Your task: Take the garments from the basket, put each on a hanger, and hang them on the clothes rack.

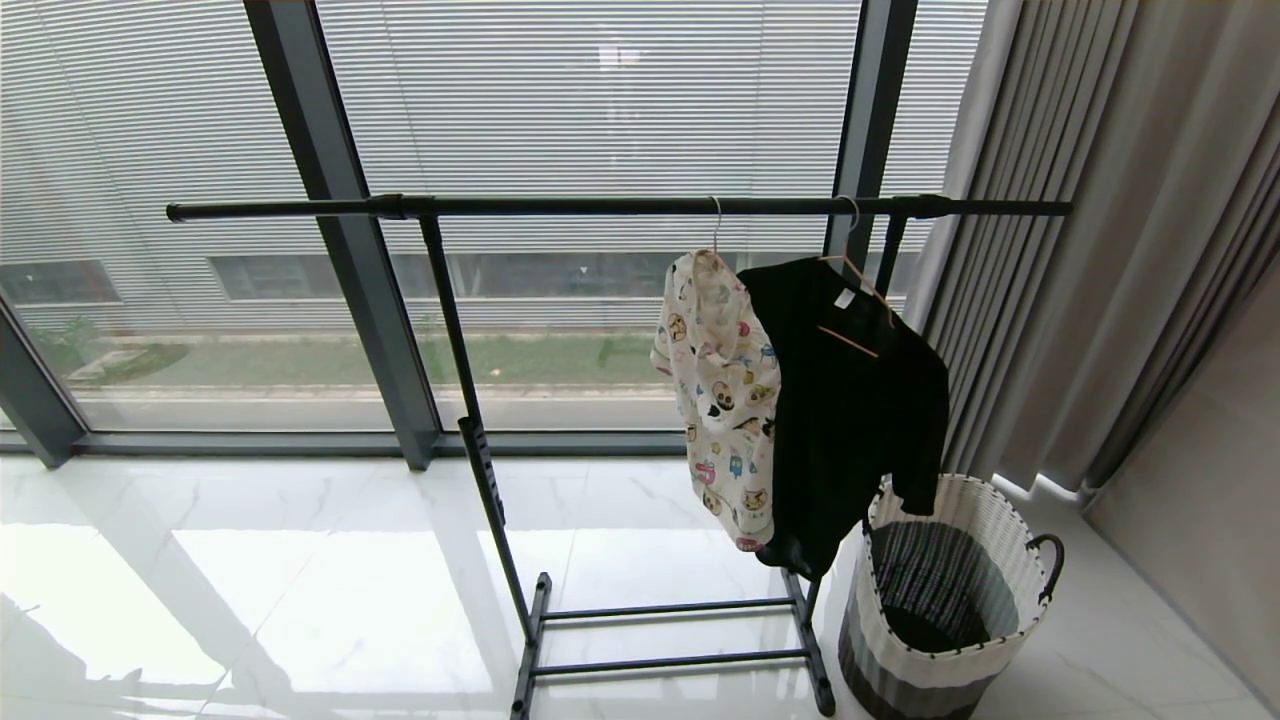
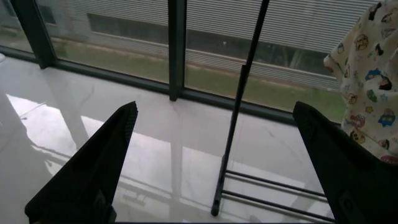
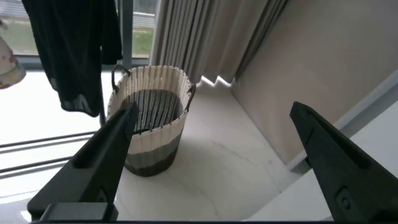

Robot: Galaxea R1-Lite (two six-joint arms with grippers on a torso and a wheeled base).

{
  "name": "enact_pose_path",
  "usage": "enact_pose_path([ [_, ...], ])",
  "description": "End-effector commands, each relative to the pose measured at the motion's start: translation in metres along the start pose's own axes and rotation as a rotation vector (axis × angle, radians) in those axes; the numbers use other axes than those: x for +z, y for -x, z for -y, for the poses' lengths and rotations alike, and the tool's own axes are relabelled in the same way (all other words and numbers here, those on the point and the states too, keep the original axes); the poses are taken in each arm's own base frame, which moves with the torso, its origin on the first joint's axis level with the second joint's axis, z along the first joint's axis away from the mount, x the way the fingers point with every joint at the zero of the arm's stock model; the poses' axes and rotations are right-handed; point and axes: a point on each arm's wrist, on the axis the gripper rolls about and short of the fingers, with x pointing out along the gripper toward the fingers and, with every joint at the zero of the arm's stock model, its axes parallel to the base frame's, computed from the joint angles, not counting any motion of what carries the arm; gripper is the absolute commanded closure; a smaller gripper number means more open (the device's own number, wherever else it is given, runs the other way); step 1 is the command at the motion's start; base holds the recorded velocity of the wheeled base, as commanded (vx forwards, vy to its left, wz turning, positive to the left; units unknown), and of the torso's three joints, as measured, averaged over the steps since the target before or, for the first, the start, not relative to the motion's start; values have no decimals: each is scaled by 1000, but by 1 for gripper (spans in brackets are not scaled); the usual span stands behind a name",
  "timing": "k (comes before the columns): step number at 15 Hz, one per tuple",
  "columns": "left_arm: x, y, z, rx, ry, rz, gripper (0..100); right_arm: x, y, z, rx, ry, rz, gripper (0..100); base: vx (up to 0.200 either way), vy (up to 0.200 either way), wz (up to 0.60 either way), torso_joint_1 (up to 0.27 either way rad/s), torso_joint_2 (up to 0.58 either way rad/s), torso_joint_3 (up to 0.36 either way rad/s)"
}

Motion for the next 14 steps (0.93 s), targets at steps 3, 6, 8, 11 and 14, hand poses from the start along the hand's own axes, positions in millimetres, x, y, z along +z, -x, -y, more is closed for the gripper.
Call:
enact_pose_path([
  [3, -2, 1, 4, -195, 75, -30, 0, -6, -7, -6, 125, -20, 108, 0, 0, 0, 0, 0, 0, 0],
  [6, -4, 0, 4, -199, 78, -68, 0, -6, -7, -9, 245, -30, 124, 0, 0, 0, 0, 0, 0, 0],
  [8, -4, -1, 5, -184, 85, -82, 0, -8, -7, -8, 210, -85, 100, 0, 0, 0, 0, 0, 0, 0],
  [11, -4, -6, 7, -148, 38, -148, 0, -9, -7, -8, 188, -115, 85, 0, 0, 0, 0, 0, 0, 0],
  [14, -4, 1, 4, -199, 93, -49, 0, -8, -10, -9, 233, -128, 43, 0, 0, 0, 0, 0, 0, 0],
])
